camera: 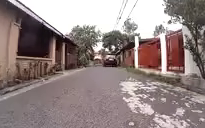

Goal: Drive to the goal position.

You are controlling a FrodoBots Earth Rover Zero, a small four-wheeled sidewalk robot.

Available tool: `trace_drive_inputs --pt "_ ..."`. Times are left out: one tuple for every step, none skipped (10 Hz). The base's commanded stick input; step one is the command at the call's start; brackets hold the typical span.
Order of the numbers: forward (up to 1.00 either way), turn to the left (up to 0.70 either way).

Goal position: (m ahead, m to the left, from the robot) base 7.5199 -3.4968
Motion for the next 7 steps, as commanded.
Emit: trace_drive_inputs --pt "0.70 0.00" --pt "0.70 0.00" --pt "0.70 0.00" --pt "0.70 0.00" --pt "0.70 0.00" --pt "0.70 0.00" --pt "0.70 0.00"
